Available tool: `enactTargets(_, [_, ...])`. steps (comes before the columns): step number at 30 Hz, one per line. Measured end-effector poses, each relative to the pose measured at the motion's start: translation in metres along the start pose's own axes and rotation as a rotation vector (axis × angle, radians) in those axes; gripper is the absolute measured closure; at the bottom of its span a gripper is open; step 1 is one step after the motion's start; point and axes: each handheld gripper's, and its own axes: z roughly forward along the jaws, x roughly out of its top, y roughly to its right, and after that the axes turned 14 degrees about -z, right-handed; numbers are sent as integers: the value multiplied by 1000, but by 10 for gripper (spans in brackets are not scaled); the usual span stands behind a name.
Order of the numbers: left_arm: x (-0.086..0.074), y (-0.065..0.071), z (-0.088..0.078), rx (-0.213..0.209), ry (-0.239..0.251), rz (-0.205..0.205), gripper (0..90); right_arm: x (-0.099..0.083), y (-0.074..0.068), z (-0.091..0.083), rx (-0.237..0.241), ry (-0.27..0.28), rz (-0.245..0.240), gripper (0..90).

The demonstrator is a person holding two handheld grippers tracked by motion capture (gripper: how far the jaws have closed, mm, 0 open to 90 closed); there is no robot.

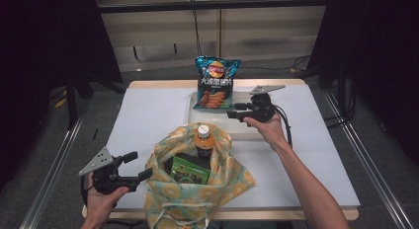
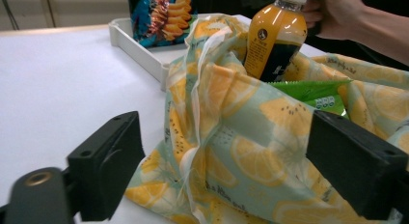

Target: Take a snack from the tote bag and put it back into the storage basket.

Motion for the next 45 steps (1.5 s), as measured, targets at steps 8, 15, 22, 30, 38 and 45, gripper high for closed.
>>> enactTargets(8, [3,10,-3,-21,14,28,339,-5,-39,-23,61,19,-27,581])
enactTargets(15, [8,22,-3,-52,3,88,501,-8,-76,-45,112,33,-64,693])
enactTargets(22, [16,33,7,-107,-47,148,661,-8,-112,-49,189,24,-94,693])
enactTargets(30, [25,33,28,-175,-70,73,787,-3,-139,-30,291,34,-118,663])
enactTargets(38, [1,39,46,-169,-195,109,795,-5,-151,-13,322,-2,-145,628])
enactTargets(45, [-12,41,52,-171,-258,116,701,-15,-158,0,323,-53,-177,583])
